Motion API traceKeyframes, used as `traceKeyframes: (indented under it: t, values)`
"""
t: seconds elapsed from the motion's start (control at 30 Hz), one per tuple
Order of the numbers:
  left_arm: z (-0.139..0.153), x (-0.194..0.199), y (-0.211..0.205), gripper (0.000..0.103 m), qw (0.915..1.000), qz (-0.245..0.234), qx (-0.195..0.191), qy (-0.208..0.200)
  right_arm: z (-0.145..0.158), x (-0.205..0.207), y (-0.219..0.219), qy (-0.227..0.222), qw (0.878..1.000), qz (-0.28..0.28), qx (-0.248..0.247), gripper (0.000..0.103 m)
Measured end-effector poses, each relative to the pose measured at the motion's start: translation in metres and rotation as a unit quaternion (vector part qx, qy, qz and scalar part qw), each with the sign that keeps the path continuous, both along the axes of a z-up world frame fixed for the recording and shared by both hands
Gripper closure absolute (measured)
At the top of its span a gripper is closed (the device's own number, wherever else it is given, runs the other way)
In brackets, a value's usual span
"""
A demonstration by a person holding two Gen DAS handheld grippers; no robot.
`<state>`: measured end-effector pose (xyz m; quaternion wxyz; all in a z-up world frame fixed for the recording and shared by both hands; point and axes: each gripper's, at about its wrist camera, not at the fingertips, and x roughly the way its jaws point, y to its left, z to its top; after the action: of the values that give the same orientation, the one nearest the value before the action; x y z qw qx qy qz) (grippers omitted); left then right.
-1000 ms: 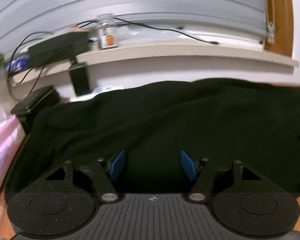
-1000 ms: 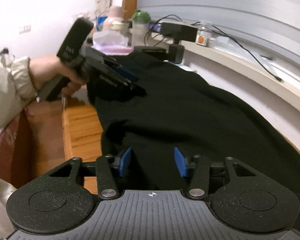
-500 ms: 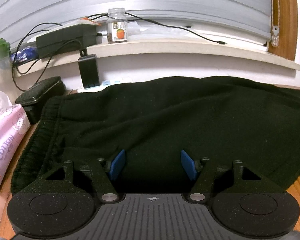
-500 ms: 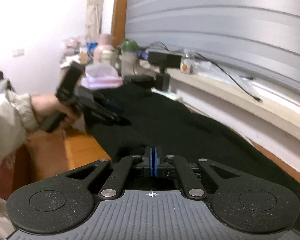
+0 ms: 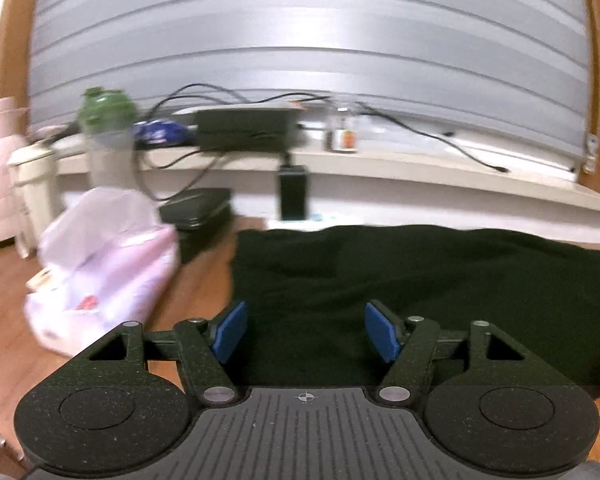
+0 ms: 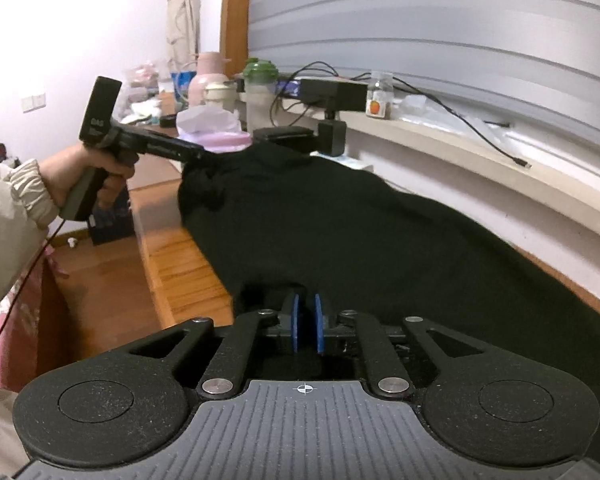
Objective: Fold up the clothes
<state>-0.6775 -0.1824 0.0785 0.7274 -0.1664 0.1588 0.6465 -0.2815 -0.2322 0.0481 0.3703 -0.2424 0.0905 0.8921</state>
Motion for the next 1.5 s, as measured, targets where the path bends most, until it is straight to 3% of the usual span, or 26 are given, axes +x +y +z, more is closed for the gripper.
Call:
traceKeyframes:
  t: [0.13,0.23,0.37,0.43,0.53,0.6,0.67,0.7,0.73,0.9,1.0,1.07,1.1,1.2,1.27,1.33,1.5]
  values:
    - [-0.006,-0.018,0.004,0.034,0.9997,0.019,-0.010,-0.013,-0.001,-0.009,-0.006,0.008,1.000,0.013,-0.019,0.080]
    - [-0.014,-0.025,0.012,0.034,0.9993,0.019,-0.022,-0.024,-0.006,-0.020,-0.005,0.007,0.999,0.018,-0.033,0.066]
    - [-0.021,-0.027,0.021,0.037,0.9988,0.013,-0.032,-0.035,-0.018,-0.033,0.009,0.009,0.998,0.004,-0.057,0.066]
    - [-0.024,-0.029,0.024,0.051,0.9983,0.011,-0.034,-0.046,-0.022,-0.039,0.017,0.015,0.997,-0.004,-0.070,0.065]
    - [-0.026,-0.033,0.027,0.065,0.9980,0.011,-0.037,-0.050,-0.023,-0.046,0.024,0.029,0.997,-0.011,-0.072,0.063]
    - [-0.026,-0.033,0.028,0.070,0.9984,0.011,-0.037,-0.042,-0.024,-0.048,0.027,0.031,0.998,-0.021,-0.060,0.065]
    - [-0.024,-0.034,0.028,0.074,0.9987,0.010,-0.032,-0.038,-0.019,-0.044,0.022,0.048,0.998,-0.016,-0.045,0.099]
    - [-0.022,-0.034,0.027,0.083,0.9990,0.011,-0.026,-0.035,-0.016,-0.041,0.019,0.057,0.998,-0.013,-0.038,0.099]
    - [-0.019,-0.034,0.025,0.085,0.9992,0.015,-0.016,-0.032,-0.014,-0.039,0.017,0.066,0.997,-0.009,-0.031,0.099]
    - [-0.008,-0.040,0.013,0.087,0.9988,0.028,0.015,-0.038,-0.002,-0.027,0.000,0.102,0.995,0.016,0.002,0.100]
    - [-0.009,-0.041,0.002,0.081,0.9988,0.039,0.010,-0.028,-0.013,-0.034,-0.019,0.071,0.996,0.055,-0.007,0.100]
    - [-0.009,-0.041,-0.006,0.071,0.9986,0.047,0.007,-0.022,-0.027,-0.041,-0.026,0.042,0.997,0.068,-0.019,0.099]
    - [-0.010,-0.042,-0.010,0.059,0.9985,0.051,0.005,-0.019,-0.034,-0.043,-0.028,0.030,0.997,0.067,-0.023,0.099]
    - [-0.010,-0.042,-0.021,0.049,0.9980,0.063,0.000,-0.009,-0.041,-0.042,-0.026,0.030,0.997,0.064,-0.045,0.095]
    - [0.000,-0.036,-0.024,0.046,0.9982,0.059,0.008,0.000,-0.038,-0.040,-0.027,0.035,0.997,0.061,-0.044,0.087]
    - [0.012,-0.024,-0.024,0.035,0.9989,0.042,0.021,0.008,-0.033,-0.037,-0.031,0.039,0.997,0.056,-0.038,0.067]
    - [0.025,0.016,-0.001,0.028,0.9992,-0.022,0.028,0.017,-0.019,-0.017,-0.044,0.044,0.998,0.030,-0.026,0.062]
